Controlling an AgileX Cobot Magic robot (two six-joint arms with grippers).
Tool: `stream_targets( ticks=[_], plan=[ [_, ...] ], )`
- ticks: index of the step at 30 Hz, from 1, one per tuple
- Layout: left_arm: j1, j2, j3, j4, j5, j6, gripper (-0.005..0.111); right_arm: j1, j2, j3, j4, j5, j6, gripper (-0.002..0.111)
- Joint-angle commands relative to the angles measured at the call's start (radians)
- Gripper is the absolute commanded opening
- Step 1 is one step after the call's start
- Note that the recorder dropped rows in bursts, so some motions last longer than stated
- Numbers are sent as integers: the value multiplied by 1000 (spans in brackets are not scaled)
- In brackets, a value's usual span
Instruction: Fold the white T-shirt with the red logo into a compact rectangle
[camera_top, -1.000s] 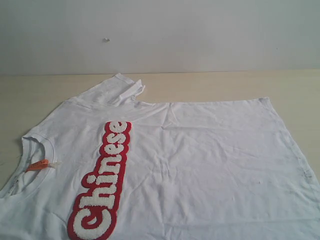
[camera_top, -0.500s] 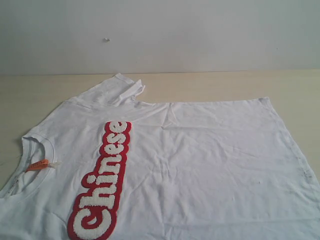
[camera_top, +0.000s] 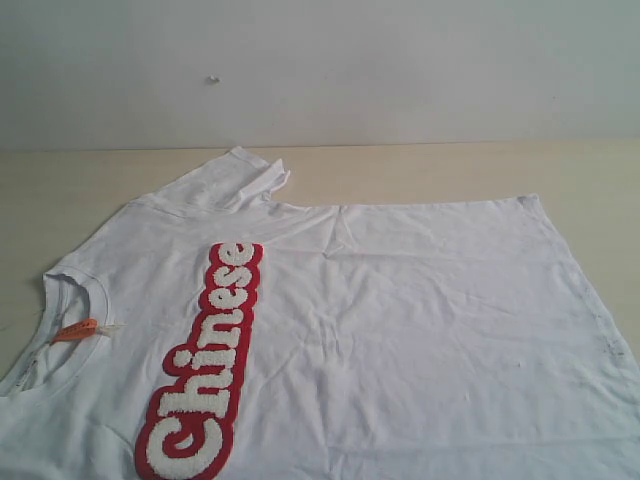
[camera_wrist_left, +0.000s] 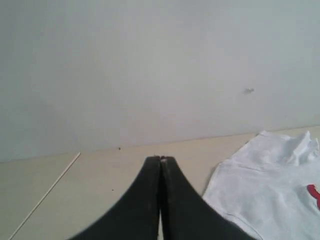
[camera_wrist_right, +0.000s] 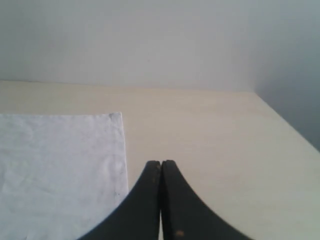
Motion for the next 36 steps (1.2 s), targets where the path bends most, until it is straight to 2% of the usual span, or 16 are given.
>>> stream_targets(
  ticks=[1, 4, 8, 12, 15, 23, 26, 28, 32, 36],
  plan=[
    [2, -6, 1, 0, -81, 3, 0, -7, -7, 4, -25, -215, -6, 0],
    [2, -6, 1, -7, -125, -71, 0, -7, -7, 4, -10, -395, 2, 0],
    [2, -6, 1, -7, -229, -225, 0, -7, -7, 4, -3, -578, 134, 0],
    [2, -6, 1, -7, -350, -470, 0, -7, -7, 4, 14, -661, 245, 0],
    [2, -6, 1, -7, -384, -612, 0, -7, -7, 4, 14, -687, 311, 0],
    [2, -6, 1, -7, -397, -836, 0, -7, -7, 4, 14, -683, 449, 0],
    [2, -6, 1, 10, -403, -899, 0, -7, -7, 4, 115, -683, 479, 0],
    [2, -6, -4, 41, -360, -919, 0, -7, -7, 4, 174, -671, 505, 0],
    [2, 5, -123, 161, -167, -938, 0, -7, -7, -94, 169, -512, 479, 0],
    [-6, 84, -245, 180, -120, -938, 0, -7, 5, -212, 162, -352, 359, 0]
  ],
)
